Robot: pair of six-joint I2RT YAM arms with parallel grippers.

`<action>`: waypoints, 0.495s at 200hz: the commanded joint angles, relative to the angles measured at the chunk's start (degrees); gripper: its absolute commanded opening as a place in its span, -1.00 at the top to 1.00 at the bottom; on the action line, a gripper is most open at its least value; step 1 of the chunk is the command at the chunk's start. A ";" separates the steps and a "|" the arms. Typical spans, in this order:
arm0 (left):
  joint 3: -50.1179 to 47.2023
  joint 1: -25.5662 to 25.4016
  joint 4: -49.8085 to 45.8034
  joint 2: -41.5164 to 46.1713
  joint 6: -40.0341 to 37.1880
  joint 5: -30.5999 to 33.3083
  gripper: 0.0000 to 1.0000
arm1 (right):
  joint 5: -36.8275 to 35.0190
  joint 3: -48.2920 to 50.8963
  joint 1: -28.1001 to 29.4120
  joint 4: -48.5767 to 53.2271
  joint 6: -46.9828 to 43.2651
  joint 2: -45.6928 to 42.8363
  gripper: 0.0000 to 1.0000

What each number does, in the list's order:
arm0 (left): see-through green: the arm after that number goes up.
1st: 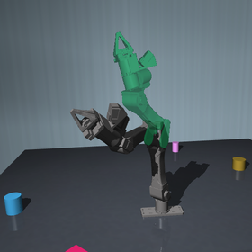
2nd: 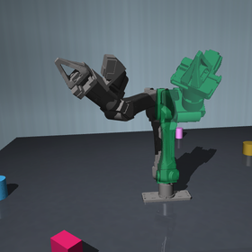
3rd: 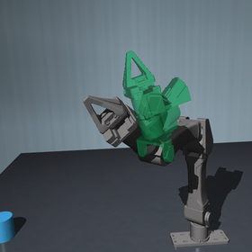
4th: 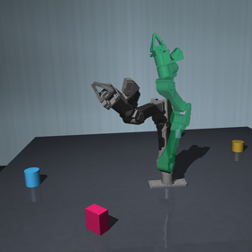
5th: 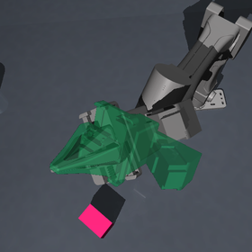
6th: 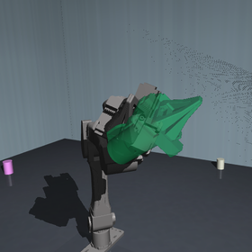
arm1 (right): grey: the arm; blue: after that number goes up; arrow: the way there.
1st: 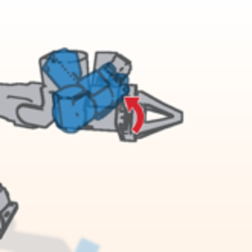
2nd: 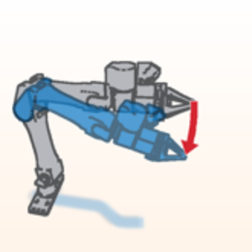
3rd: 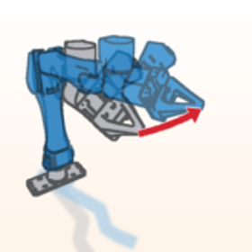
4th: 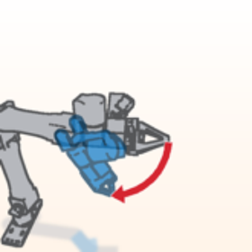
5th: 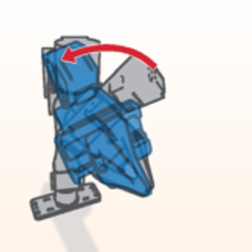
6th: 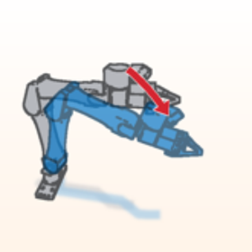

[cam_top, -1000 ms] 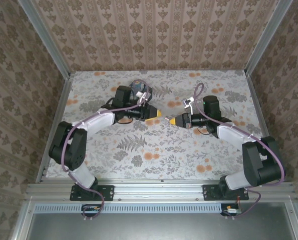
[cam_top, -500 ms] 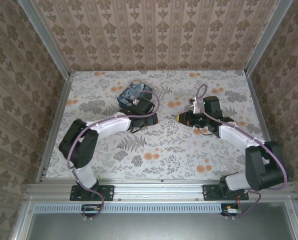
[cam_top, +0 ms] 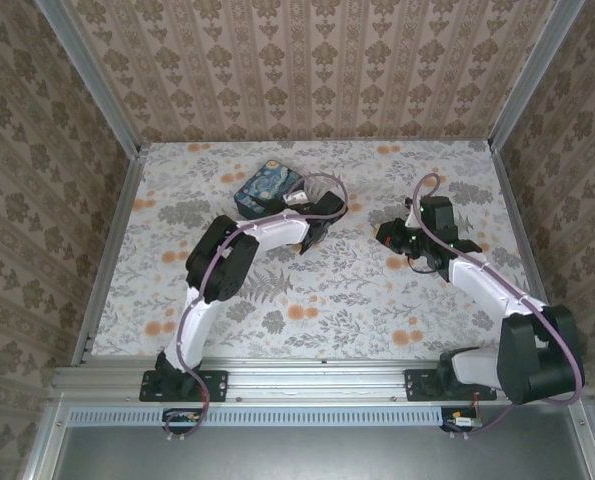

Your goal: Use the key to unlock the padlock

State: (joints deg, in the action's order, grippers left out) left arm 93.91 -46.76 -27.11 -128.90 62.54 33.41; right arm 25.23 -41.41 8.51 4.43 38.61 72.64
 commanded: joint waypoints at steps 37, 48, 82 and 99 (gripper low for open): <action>9.05 1.74 -4.10 -5.89 -0.37 4.53 -0.29 | 1.98 0.55 0.19 2.26 -0.19 -1.48 1.00; 10.35 1.82 -5.93 -6.71 0.66 4.36 -0.29 | 2.33 0.37 0.19 2.13 -0.28 -1.13 1.00; 10.59 2.85 -6.55 -8.05 1.69 2.51 -0.28 | 3.73 0.36 0.19 1.11 -0.17 -0.01 1.00; 9.83 3.55 -6.14 -8.30 2.57 1.40 -0.13 | 4.21 0.45 0.16 0.86 -0.28 0.47 1.00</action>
State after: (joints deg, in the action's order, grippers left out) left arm 103.57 -44.77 -31.27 -135.17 63.40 36.03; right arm 27.46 -41.39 8.51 5.54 38.61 72.20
